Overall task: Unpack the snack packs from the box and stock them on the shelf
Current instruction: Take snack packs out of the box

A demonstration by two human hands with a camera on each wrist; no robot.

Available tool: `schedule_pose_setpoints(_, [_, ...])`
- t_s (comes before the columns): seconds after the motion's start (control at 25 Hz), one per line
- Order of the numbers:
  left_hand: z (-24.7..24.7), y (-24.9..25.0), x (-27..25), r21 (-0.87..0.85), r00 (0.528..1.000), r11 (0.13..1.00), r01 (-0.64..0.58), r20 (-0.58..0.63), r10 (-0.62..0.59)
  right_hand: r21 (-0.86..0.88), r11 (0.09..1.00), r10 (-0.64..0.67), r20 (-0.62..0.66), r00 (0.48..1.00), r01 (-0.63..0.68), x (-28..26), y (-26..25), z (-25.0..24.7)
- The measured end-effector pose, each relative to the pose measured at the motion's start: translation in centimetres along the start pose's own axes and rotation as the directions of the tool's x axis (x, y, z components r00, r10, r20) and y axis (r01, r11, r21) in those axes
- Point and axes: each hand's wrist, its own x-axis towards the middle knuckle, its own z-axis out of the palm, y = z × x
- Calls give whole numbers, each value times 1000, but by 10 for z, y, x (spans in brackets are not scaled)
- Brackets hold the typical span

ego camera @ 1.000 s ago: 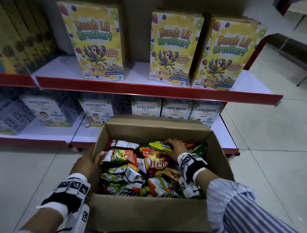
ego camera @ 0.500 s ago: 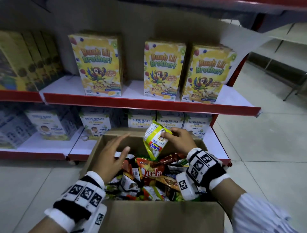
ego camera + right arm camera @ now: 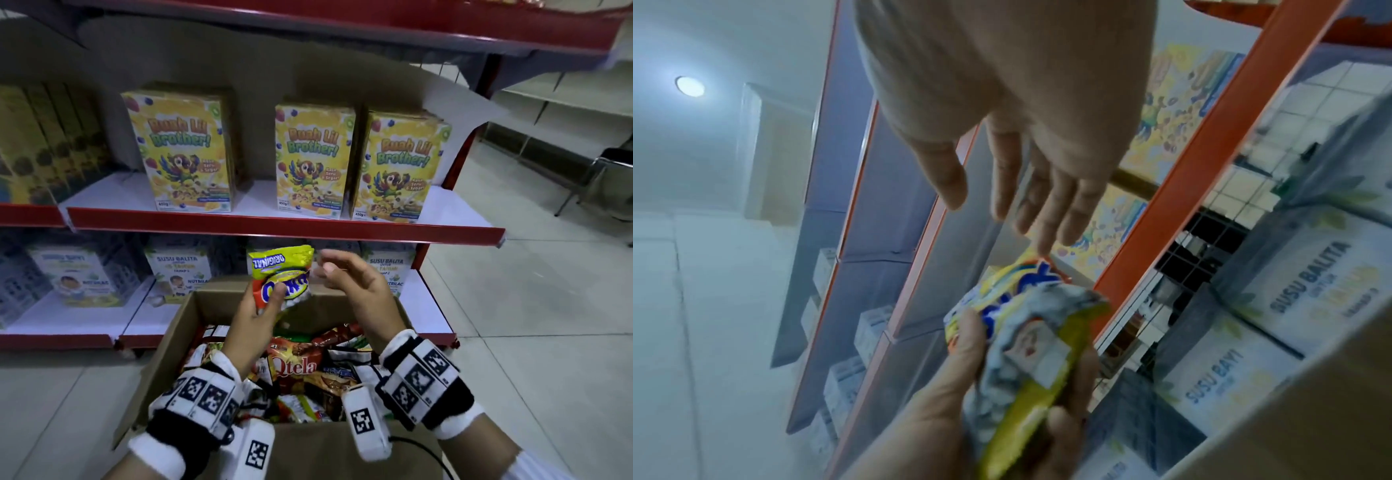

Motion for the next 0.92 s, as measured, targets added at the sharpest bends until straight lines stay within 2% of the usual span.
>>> schedule_pose_setpoints(0.08, [-8,1,-3,-2,996,1000,11,88,-11,-147,987,72,30,997,-67,2,2,-4])
schedule_pose_setpoints(0.16, [-9,1,-3,-6,991,1000,-1,136,1,-213,967,161,100,982,-137,4,6,-5])
schedule_pose_setpoints(0.32, [-11,-3,-4,-79,988,996,28,155,-16,-137,984,126,66,990,-116,6,11,-2])
schedule_pose_setpoints(0.56, [-25,-10,-1,-53,975,998,46,218,-33,-146,982,137,110,984,-120,13,30,7])
schedule_pose_setpoints(0.64, [-30,-19,-2,-41,981,997,71,186,-62,-219,969,155,179,972,-114,19,39,10])
schedule_pose_setpoints(0.72, [-38,-30,-2,-26,993,995,98,75,-96,-276,950,209,228,951,-142,27,51,14])
schedule_pose_setpoints(0.8, [-47,-44,-3,-6,992,992,126,-19,-126,-355,920,248,196,949,-167,37,67,16])
schedule_pose_setpoints(0.88, [-56,-53,-5,20,986,988,155,-62,-153,-531,828,297,145,944,-179,46,87,14])
schedule_pose_setpoints(0.92, [-60,-56,-6,25,984,986,166,-75,-163,-668,723,354,135,925,-179,51,97,11])
